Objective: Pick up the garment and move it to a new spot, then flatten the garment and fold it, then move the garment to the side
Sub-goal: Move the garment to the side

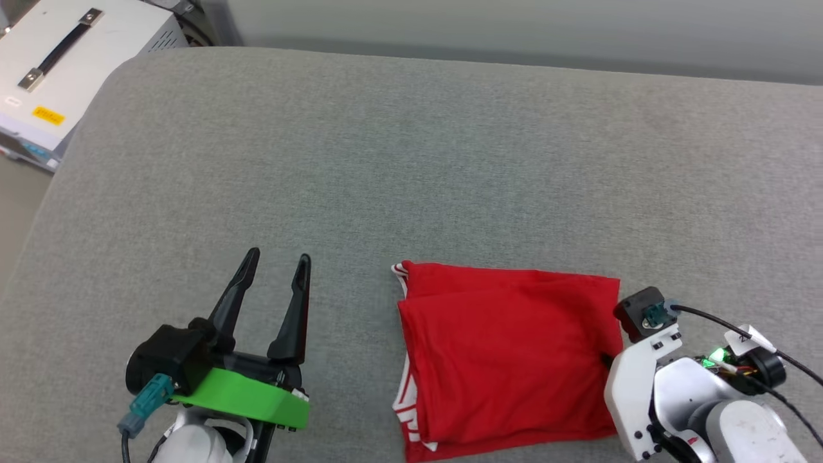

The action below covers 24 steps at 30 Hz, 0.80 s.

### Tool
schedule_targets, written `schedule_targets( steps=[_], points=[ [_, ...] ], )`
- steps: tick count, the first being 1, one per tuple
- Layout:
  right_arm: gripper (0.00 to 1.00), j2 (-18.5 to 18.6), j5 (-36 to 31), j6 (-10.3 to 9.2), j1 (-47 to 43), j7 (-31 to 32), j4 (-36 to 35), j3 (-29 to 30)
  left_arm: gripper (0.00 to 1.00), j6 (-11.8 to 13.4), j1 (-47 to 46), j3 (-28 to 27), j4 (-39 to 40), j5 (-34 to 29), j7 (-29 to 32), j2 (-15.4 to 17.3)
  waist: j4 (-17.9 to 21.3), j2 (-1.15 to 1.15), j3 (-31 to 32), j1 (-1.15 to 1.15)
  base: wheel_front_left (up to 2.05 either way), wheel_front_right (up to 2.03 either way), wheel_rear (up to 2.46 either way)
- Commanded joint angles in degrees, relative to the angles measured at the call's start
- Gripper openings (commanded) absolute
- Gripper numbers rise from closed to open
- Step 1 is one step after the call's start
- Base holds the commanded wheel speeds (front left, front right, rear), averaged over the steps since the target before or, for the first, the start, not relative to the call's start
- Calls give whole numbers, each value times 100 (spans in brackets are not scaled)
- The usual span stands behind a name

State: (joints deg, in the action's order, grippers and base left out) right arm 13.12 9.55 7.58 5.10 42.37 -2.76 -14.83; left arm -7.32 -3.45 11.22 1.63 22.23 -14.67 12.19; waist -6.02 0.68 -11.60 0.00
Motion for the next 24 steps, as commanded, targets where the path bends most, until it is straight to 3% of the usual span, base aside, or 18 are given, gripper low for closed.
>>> schedule_targets(
  steps=[1,9,16,24],
  points=[
    [0,222,-67,-9,144,88,-107,-59,100,-17,56,52,43,-82,-33,30,360,-68,81,0,0,0,0],
    [0,1275,2,-9,612,551,-577,-443,100,-17,-2,390,245,-180,-33,115,1280,-68,-89,0,0,0,0],
    [0,2230,26,-9,1142,645,-526,-614,100,-17,-257,732,508,-302,-33,311,2110,-68,-602,0,0,0,0],
    [0,2618,-202,-9,1625,158,259,-374,100,-17,-589,1039,813,-395,-33,720,2746,-68,-1251,0,0,0,0]
  ],
)
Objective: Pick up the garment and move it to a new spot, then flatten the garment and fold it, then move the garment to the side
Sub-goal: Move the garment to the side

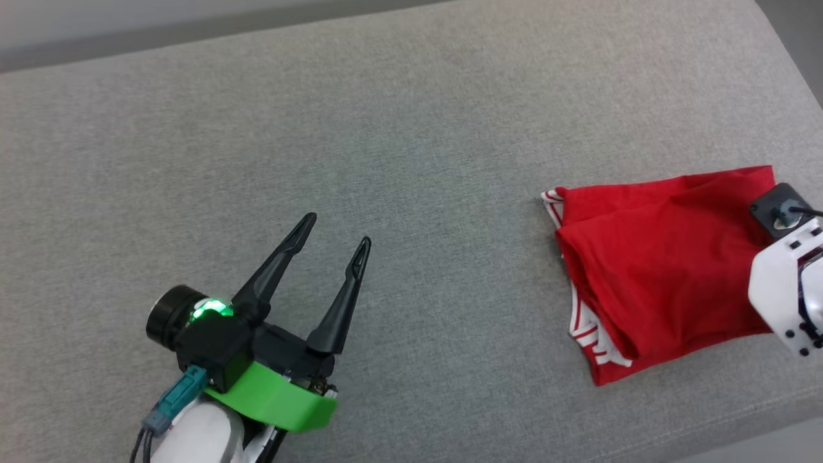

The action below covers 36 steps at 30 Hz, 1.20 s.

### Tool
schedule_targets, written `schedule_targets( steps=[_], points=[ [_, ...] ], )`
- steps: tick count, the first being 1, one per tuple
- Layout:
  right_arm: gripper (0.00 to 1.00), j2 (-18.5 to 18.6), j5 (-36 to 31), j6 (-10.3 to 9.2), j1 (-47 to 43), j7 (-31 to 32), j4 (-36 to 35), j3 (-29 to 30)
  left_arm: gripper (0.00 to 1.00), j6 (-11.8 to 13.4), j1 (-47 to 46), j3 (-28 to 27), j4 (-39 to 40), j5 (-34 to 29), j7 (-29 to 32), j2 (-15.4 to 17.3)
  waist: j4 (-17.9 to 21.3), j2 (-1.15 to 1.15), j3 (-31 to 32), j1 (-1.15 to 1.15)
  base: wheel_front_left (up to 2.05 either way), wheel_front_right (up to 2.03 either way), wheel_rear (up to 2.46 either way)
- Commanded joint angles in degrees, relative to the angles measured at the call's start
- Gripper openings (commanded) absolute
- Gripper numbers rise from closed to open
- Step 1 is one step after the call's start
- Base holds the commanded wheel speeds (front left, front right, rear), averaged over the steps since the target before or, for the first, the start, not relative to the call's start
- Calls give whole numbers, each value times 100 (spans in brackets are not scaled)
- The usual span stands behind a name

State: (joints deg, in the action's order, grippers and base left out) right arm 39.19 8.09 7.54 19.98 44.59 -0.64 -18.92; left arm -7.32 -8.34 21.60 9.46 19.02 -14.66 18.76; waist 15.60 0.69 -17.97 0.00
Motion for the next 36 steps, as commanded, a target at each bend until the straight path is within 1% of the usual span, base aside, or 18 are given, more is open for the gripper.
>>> schedule_targets(
  steps=[1,5,9,15,20,23,26,31,36],
  points=[
    [0,2,-72,-5,202,-171,186,96,100,-17,-134,18,77,-76,-34,118,634,-69,-688,0,0,0,0],
    [0,-72,-212,-5,486,-650,918,443,100,-17,-281,93,302,-105,-32,394,795,-69,-1007,0,0,0,0],
    [0,-276,-330,-5,754,-1209,1696,1029,100,-17,-459,100,600,-132,80,604,827,-69,-1324,0,0,0,0],
    [0,-455,-565,-5,1172,-2014,2776,1690,100,2,-609,14,1070,-145,316,796,718,-69,-1745,0,0,0,0],
    [0,-570,-743,-5,1570,-2526,3343,2144,100,57,-656,-92,1308,-145,443,910,574,-69,-2012,0,0,0,0],
    [0,-560,-914,-5,1829,-2813,3593,2430,100,76,-664,-132,1432,-148,478,968,480,-69,-2154,0,0,0,0],
    [0,-545,-1077,-5,2020,-2964,3817,2658,100,101,-687,-168,1539,-160,482,1001,402,-69,-2259,0,0,0,0],
    [0,-584,-1336,-5,2207,-2994,4152,2959,100,153,-700,-245,1591,-134,446,1023,313,-69,-2340,0,0,0,0],
    [0,-675,-1499,-5,2297,-2969,4458,3186,100,153,-726,-272,1529,-98,372,1029,258,-69,-2302,0,0,0,0]
  ],
)
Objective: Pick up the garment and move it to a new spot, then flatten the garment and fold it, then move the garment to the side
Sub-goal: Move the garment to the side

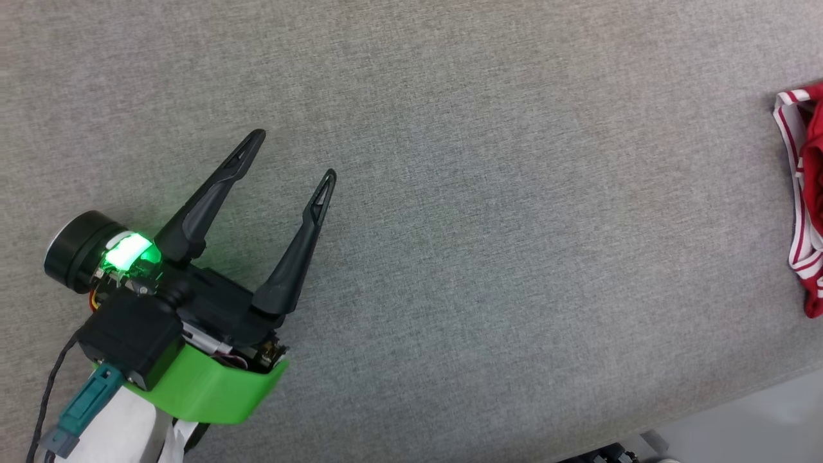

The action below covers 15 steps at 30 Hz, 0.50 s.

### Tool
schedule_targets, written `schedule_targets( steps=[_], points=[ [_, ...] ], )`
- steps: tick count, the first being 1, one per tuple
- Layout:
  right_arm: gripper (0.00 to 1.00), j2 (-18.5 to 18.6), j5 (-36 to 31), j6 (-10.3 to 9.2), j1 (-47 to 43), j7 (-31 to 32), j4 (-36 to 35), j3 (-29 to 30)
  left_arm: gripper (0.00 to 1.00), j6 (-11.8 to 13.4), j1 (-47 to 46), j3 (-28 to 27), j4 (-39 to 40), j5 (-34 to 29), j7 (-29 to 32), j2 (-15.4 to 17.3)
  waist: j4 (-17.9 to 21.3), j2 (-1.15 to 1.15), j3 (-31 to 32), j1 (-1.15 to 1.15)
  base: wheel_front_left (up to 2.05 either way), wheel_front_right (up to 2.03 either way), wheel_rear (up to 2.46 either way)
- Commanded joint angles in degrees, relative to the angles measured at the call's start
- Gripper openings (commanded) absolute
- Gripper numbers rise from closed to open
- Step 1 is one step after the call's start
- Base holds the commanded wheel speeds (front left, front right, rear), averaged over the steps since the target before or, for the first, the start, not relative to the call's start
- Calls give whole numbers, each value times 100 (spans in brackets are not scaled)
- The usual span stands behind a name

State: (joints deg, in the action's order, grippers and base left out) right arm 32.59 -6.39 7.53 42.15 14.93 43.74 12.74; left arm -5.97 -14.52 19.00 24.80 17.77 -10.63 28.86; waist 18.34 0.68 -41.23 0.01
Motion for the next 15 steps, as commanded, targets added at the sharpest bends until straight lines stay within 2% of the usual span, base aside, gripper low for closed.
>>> schedule_targets(
  steps=[1,3,4,5,10,15],
  points=[
    [0,-24,-90,-4,95,-26,66,69,100,17,-115,-6,-31,37,-49,10,-23,-68,51,-1,0,0,0],
    [0,-46,-168,-4,105,-57,153,178,100,13,-126,25,-97,48,-85,-18,-43,-68,131,-1,0,0,0],
    [38,-53,-214,-4,100,-68,185,236,100,10,-126,48,-133,52,-103,-33,-54,-68,178,-1,0,0,0],
    [100,-55,-285,-4,90,-97,203,312,100,7,-124,78,-184,57,-130,-58,-72,-68,254,-1,0,0,0],
    [100,-36,-554,-4,45,-193,147,560,100,6,-88,141,-479,122,-282,-223,-173,-68,679,-1,0,0,0],
    [100,31,-508,-4,-29,-323,-118,534,100,4,35,104,-934,242,-406,-488,-348,-68,1306,-1,0,0,0]
  ],
)
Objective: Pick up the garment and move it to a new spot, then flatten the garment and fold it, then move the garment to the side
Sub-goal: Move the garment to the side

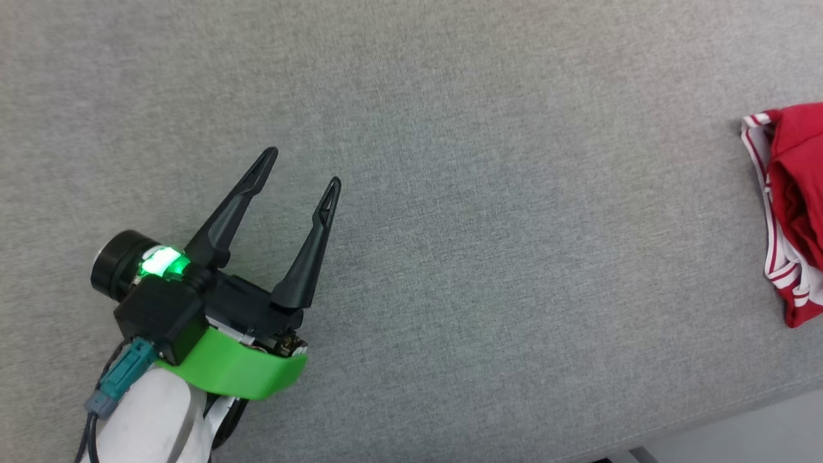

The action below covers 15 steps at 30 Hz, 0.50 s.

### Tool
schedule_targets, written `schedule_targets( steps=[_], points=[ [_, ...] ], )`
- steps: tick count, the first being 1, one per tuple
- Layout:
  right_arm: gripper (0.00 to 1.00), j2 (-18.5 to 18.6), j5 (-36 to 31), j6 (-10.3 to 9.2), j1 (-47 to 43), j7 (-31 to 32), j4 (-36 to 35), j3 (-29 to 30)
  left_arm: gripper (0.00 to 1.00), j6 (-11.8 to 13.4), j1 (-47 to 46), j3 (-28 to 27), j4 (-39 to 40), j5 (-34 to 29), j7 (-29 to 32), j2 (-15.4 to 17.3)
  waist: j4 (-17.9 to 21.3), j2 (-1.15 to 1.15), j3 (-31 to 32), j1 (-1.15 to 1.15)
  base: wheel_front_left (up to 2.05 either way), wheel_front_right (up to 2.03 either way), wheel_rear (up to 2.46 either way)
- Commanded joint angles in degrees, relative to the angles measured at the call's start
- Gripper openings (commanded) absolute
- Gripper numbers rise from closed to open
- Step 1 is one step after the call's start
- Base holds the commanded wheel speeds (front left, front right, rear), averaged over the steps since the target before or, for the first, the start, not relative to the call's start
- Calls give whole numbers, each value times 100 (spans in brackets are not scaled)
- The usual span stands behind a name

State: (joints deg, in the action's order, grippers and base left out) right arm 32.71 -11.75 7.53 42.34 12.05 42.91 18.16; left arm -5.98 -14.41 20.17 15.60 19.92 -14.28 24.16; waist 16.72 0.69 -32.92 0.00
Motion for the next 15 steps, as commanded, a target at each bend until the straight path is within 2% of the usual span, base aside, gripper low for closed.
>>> schedule_targets(
  steps=[1,8,15],
  points=[
    [100,29,93,-4,-66,-83,-128,-44,100,2,64,-46,-131,60,-53,-85,-242,-69,632,0,0,0,0],
    [100,-167,964,-4,-376,-383,-1291,-433,100,7,419,-616,-528,115,-70,-538,-593,-69,1459,0,0,0,0],
    [100,-823,1976,-4,-1155,-565,-3088,-901,100,-39,863,-1250,-841,73,-71,-928,-915,-69,2051,0,0,0,0]
  ],
)
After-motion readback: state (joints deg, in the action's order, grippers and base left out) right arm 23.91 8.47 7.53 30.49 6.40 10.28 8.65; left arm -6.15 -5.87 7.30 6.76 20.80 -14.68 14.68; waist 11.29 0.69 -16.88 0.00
